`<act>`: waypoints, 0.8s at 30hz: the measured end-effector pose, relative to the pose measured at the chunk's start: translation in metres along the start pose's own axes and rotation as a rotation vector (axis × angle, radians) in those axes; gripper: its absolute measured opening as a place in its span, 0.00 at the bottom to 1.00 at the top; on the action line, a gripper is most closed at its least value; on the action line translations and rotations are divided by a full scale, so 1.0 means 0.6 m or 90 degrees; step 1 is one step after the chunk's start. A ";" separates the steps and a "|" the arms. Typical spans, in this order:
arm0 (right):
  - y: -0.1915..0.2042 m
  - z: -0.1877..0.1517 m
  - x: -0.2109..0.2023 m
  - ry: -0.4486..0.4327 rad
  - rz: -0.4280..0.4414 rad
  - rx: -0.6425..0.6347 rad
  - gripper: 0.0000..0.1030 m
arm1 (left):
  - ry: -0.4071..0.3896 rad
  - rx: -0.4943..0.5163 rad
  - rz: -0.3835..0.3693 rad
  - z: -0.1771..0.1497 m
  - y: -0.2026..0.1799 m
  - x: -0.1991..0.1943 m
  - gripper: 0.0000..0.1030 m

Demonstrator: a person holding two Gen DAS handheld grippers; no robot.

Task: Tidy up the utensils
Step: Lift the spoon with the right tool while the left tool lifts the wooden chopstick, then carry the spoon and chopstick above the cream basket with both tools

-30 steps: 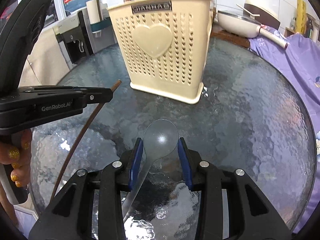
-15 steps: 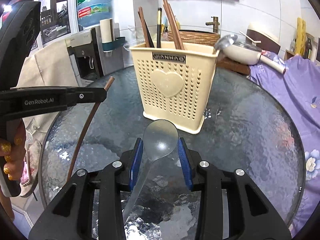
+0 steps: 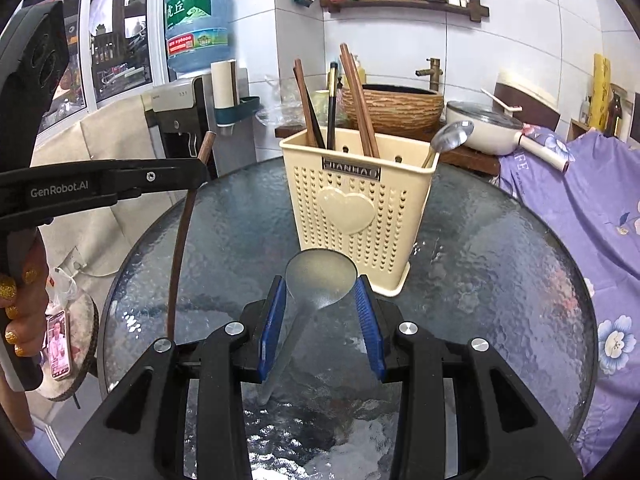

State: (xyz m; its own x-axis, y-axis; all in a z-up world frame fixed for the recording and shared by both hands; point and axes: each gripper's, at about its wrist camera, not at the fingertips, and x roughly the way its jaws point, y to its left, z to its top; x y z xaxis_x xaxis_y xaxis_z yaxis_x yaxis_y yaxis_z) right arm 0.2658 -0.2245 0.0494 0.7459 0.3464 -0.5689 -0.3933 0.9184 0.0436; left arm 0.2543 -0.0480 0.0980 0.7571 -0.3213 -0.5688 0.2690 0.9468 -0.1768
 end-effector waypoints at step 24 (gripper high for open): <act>-0.064 -0.034 0.123 0.131 -0.046 0.115 0.49 | -0.023 0.003 0.004 0.014 0.006 -0.018 0.06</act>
State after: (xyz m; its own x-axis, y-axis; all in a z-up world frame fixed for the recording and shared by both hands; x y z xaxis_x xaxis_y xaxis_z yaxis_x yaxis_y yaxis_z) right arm 0.3251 -0.2378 -0.0110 0.6368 0.2493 -0.7296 -0.2265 0.9650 0.1320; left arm 0.2521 -0.0412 0.1103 0.7796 -0.3157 -0.5409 0.2670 0.9488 -0.1689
